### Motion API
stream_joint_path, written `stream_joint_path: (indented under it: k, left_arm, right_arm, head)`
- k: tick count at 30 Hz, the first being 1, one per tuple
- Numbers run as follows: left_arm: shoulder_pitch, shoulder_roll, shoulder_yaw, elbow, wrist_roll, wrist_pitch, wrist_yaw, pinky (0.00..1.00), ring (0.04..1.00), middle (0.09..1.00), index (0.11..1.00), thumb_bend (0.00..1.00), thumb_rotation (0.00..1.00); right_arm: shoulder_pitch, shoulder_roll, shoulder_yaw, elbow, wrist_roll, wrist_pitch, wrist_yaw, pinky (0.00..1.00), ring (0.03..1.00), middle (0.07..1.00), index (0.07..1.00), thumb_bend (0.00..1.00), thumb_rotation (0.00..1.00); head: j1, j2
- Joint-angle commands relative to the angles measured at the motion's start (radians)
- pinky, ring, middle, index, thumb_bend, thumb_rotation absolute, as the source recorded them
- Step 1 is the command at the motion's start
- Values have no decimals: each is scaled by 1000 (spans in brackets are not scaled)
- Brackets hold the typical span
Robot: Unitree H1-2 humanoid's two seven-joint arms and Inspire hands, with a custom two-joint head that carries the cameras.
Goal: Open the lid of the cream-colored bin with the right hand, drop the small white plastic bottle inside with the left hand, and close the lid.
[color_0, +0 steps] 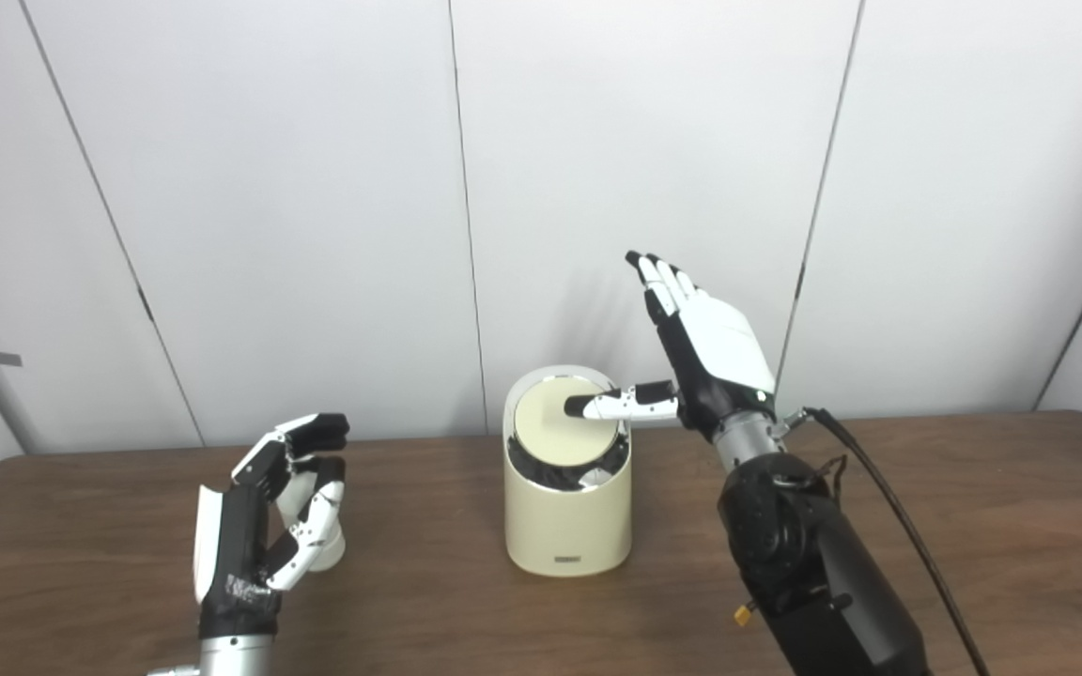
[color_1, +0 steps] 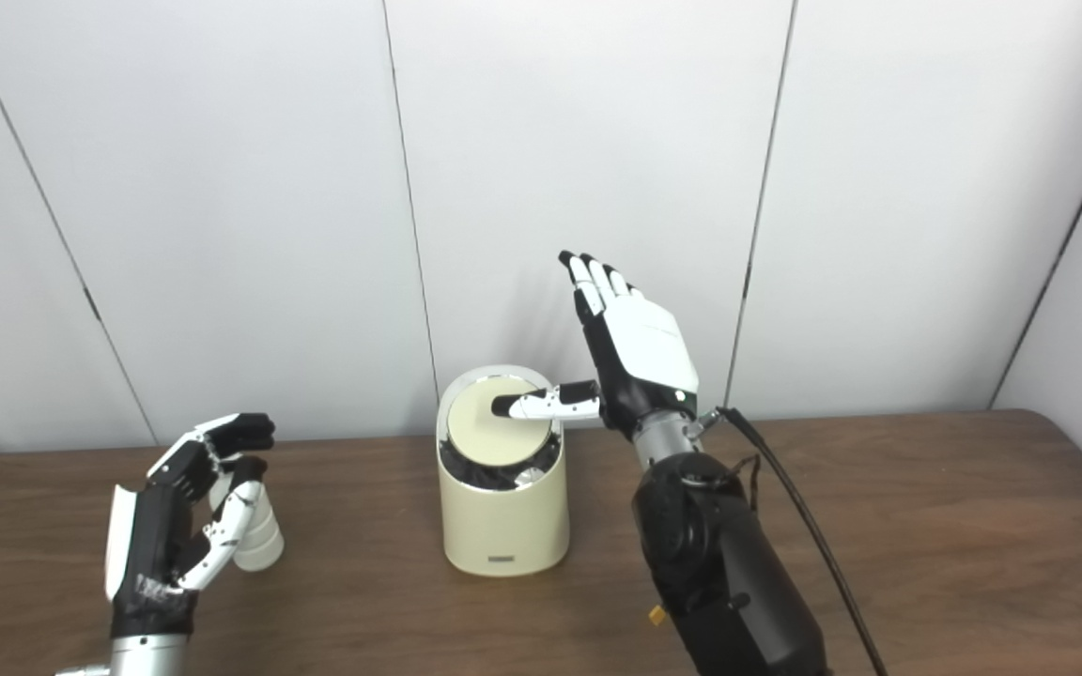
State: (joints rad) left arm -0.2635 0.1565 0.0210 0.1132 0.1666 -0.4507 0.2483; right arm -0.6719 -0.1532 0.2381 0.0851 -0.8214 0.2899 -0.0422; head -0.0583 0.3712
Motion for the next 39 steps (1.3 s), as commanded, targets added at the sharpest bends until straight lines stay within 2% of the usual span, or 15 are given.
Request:
stream_joint_path:
  k: [1, 7, 15, 20, 26, 30, 39]
  left_arm:
    - [-39, 3, 6, -29, 4, -18, 8, 587, 672, 693, 684, 285, 392]
    - [-39, -8, 13, -36, 9, -19, 12, 583, 667, 688, 679, 274, 371]
    - [-43, -14, 24, -37, 1, -18, 10, 583, 668, 689, 679, 290, 374]
    - [-41, -17, 28, -40, -2, -19, 5, 585, 670, 688, 675, 290, 382]
    - [-40, -20, 29, -47, 9, -18, 5, 580, 668, 687, 675, 284, 379]
    - [-40, -21, 29, -47, 7, -18, 5, 585, 669, 687, 675, 279, 376]
    - [-42, -19, 29, -45, -10, -18, 0, 585, 668, 687, 674, 286, 371]
  right_arm:
    - [-57, 2, 3, -6, -12, -14, -25, 985, 1000, 1000, 994, 1000, 531]
    - [-60, 0, 26, 19, -27, -13, -28, 999, 1000, 1000, 995, 1000, 464]
    - [-54, -13, 59, 17, -52, 35, 39, 1000, 1000, 1000, 1000, 1000, 478]
    - [-47, -23, 70, 5, -55, 54, 81, 1000, 1000, 1000, 1000, 1000, 451]
    - [-39, -32, 83, 4, -70, 62, 90, 1000, 1000, 1000, 1000, 1000, 432]
    - [-36, -34, 89, 3, -72, 63, 87, 1000, 1000, 1000, 1000, 1000, 395]
    - [-38, -40, 108, -3, -110, 82, 91, 1000, 1000, 1000, 1000, 975, 247]
  head:
    - [1, -1]
    - [4, 3]
    - [6, 4]
    - [6, 6]
    - [7, 12]
    - [7, 12]
    - [5, 10]
